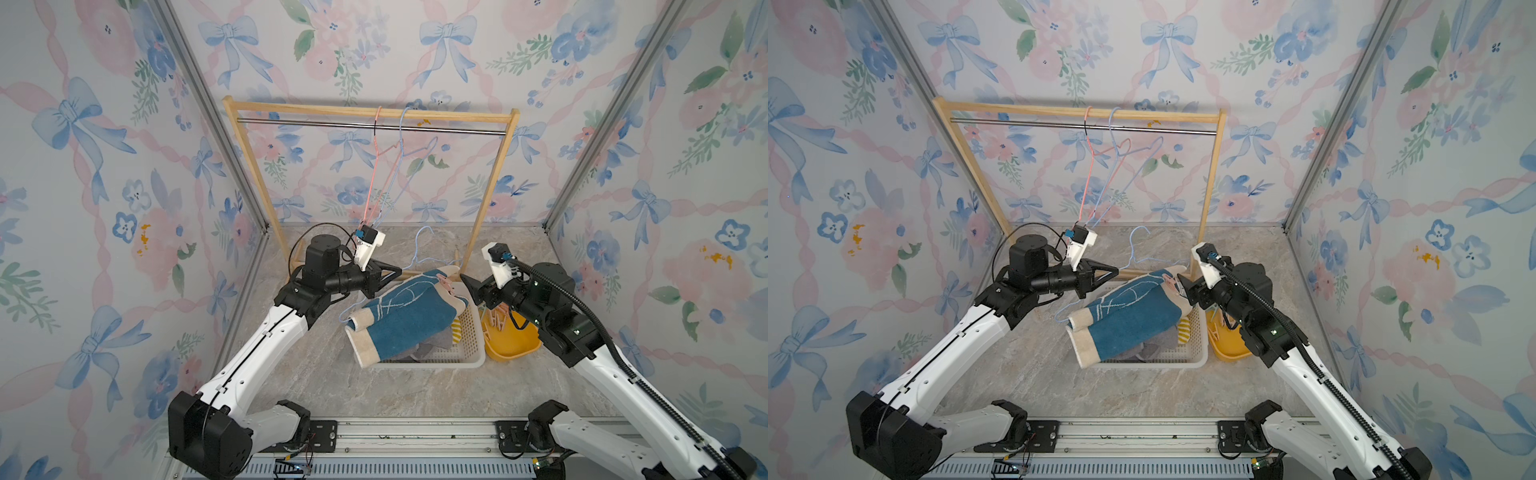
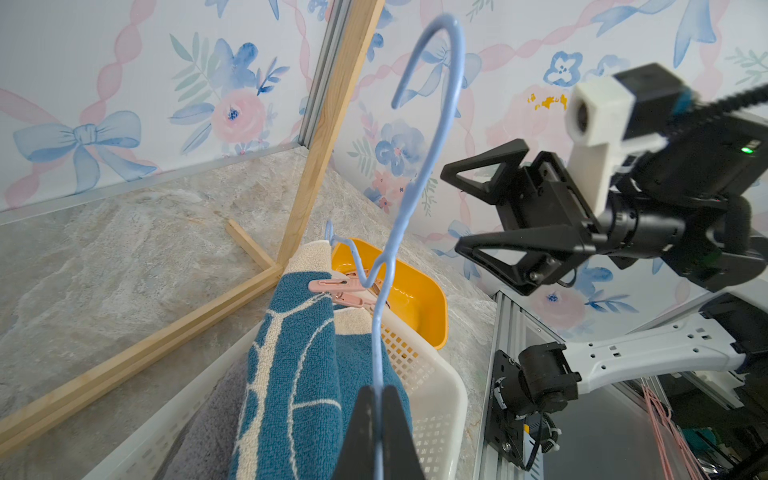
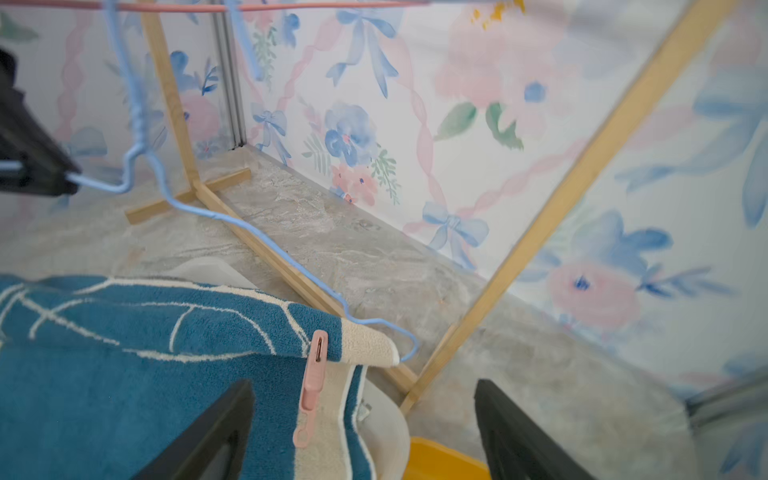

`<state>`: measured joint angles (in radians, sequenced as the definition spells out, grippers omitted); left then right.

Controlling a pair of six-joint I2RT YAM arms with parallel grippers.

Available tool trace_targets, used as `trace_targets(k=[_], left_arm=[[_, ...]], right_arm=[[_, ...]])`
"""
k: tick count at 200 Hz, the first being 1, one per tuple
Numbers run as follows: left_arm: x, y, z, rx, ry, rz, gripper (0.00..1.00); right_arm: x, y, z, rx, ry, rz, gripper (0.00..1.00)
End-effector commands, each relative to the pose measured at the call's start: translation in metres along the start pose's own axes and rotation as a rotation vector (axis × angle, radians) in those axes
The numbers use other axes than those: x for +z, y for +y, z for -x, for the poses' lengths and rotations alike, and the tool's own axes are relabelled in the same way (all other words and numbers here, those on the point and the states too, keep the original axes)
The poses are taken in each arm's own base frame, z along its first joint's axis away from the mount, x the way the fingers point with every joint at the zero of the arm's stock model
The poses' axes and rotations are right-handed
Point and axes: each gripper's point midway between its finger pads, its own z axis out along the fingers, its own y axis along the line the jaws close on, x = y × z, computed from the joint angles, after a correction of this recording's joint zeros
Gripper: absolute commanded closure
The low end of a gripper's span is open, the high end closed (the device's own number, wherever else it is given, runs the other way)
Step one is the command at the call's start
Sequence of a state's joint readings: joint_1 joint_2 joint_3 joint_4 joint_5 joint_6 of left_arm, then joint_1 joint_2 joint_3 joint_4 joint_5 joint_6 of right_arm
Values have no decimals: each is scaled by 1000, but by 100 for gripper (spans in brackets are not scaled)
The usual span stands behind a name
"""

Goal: Remove the clothespins securing towels to the hanger
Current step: Remove the clothespin from the hanger.

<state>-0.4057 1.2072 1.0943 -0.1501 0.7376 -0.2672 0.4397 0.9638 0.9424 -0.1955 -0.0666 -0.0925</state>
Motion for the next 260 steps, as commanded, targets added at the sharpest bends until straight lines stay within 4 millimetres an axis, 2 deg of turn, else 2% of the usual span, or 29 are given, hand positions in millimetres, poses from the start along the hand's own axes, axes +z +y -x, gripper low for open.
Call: trace_targets(k=[1,23,47,83,140,157,186,207,260], left_arm=[[-3,-10,6,24,-24,-27,100],[-4,-10,5,25,-25,-23,100],[-4,-11,5,28,-25,-22,100],[-4,-6,3,35,-28,5,100],[-8,-9,6,55,-44,21,100],[-8,-9,5,54,-43,24,100],[-8,-9,3,54,-40,22,100],[-9,-9,3,55,-41,25,100],[-10,-9,2,56,-43,28,100]], right_arm=[[10,-17,-21,406,95,-17,14],[21,-31,-47,683,169,-66,12],[27,-30,-64,899,233,-71,14],[38,-16,-76,1235,251,-46,15],[46,4,-94,1578,197,-75,19],[46,4,-91,1633,171,-77,22],[41,1,-83,1662,114,-95,20],[46,1,-82,1693,99,-78,20],[68,25,-68,1698,144,5,20]])
